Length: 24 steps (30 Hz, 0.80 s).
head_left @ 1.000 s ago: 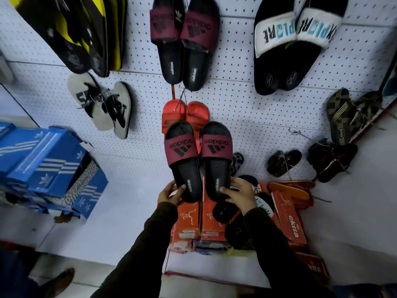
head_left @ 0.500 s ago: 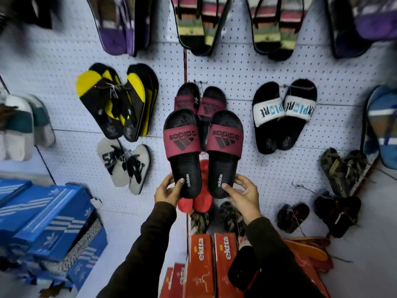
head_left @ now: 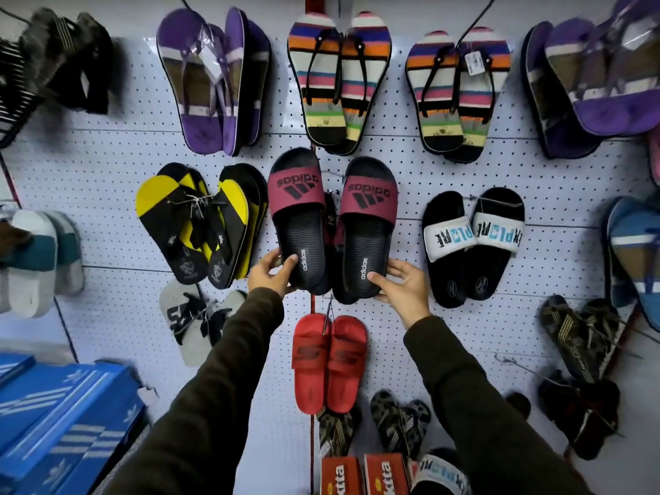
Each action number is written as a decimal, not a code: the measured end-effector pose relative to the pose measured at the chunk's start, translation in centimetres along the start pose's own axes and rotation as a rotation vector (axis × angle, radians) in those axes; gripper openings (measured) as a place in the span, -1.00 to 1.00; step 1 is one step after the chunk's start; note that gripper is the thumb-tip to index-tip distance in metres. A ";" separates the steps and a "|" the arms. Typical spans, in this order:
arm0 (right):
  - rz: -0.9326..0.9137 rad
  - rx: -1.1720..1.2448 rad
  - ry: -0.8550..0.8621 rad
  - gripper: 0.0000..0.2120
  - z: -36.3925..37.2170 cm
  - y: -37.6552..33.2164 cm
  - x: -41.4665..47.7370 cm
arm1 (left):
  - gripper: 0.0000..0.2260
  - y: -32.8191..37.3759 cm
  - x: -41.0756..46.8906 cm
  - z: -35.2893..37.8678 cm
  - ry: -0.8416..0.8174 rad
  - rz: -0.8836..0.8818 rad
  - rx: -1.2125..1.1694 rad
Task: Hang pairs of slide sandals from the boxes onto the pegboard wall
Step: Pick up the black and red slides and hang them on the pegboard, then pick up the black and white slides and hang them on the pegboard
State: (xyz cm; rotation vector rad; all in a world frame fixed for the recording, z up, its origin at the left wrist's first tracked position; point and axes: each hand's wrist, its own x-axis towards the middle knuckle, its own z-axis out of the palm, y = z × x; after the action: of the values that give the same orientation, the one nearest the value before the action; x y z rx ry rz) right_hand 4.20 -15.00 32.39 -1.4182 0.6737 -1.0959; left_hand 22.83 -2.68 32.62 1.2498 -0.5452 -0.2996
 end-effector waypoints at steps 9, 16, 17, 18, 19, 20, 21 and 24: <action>0.106 -0.089 0.029 -0.50 0.4 5.3 0.7 | -0.59 -4.9 0.3 -0.5 -0.004 -0.206 0.006; 0.086 -0.056 0.015 -0.53 1.2 8.4 -0.7 | -0.65 -7.4 -1.5 -0.6 0.045 -0.256 -0.063; 0.105 -0.039 -0.001 -0.54 1.1 8.8 -1.0 | -0.65 -7.8 -1.8 -0.5 0.055 -0.259 -0.061; 0.125 -0.022 -0.011 -0.56 0.8 9.1 -1.3 | -0.64 -8.2 -2.1 -0.5 0.069 -0.260 -0.056; 0.139 -0.013 -0.013 -0.57 0.4 9.4 -1.6 | -0.63 -8.7 -2.5 -0.4 0.086 -0.264 -0.056; 0.147 -0.019 -0.012 -0.58 0.0 9.8 -2.1 | -0.64 -9.2 -3.0 -0.3 0.100 -0.276 -0.059; 0.146 -0.041 -0.012 -0.58 -0.4 10.1 -2.5 | -0.66 -9.7 -3.5 -0.1 0.105 -0.303 -0.071; 0.177 -0.141 -0.005 -0.57 -2.1 11.7 -3.9 | -0.79 -12.0 -5.7 0.8 0.078 -0.456 -0.081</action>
State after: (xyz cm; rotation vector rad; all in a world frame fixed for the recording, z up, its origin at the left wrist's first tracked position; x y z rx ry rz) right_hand 3.00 -14.47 19.99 -1.4496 0.8705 -0.9203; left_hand 18.58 -4.09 20.05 1.2926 -0.1730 -0.6452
